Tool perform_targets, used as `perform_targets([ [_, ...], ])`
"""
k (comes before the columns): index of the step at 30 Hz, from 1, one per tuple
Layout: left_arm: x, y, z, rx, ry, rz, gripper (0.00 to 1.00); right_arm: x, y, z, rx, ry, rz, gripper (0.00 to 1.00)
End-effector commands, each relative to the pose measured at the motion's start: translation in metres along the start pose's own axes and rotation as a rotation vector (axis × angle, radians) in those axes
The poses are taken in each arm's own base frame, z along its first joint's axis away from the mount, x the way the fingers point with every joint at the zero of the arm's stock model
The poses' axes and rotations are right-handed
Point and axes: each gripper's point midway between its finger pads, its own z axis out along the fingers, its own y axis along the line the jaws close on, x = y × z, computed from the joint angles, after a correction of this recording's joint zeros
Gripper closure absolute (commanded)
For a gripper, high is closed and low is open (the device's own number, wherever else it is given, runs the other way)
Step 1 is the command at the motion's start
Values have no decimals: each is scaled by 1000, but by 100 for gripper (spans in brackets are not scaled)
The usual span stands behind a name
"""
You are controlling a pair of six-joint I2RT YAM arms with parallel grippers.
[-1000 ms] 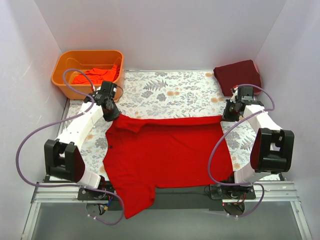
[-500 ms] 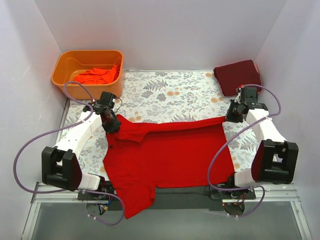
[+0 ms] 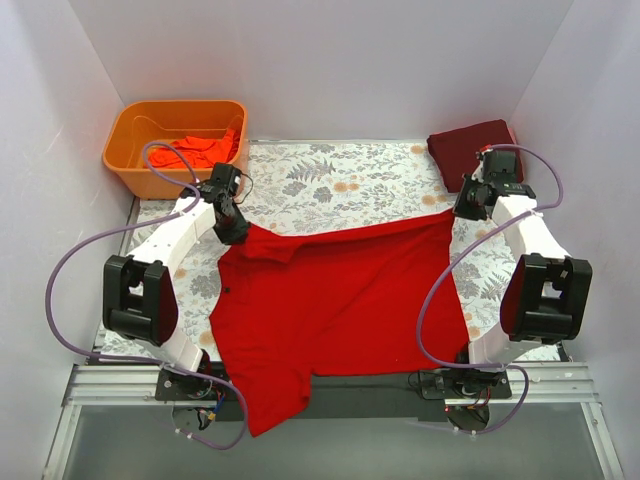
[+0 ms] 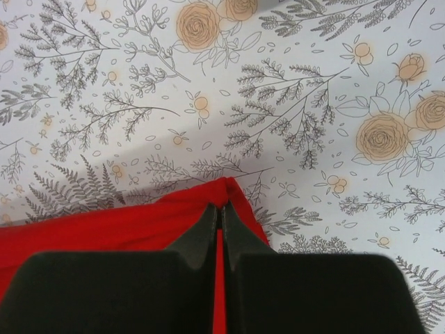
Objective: Fold and stack the t-shirts
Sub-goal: Flatten the tshirt out
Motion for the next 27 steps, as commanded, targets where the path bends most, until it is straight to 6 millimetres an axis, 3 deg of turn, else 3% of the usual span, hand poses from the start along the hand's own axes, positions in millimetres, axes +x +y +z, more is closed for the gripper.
perform_targets([
  [1, -12, 7, -20, -9, -63, -7, 100, 0, -4, -5, 3, -22, -1, 99],
  [6, -1, 26, -28, -35, -86, -23, 100, 39, -11, -7, 11, 54, 8, 99],
  [9, 4, 34, -29, -47, -92, -26, 100, 48, -10, -8, -3, 73, 12, 99],
  [20, 16, 40, -43, -21, -71, -27, 100, 58, -9, -24, -8, 116, -5, 99],
  [27, 18, 40, -38, -25, -64, -30, 100, 44, -16, -38, 47, 40, -2, 99],
])
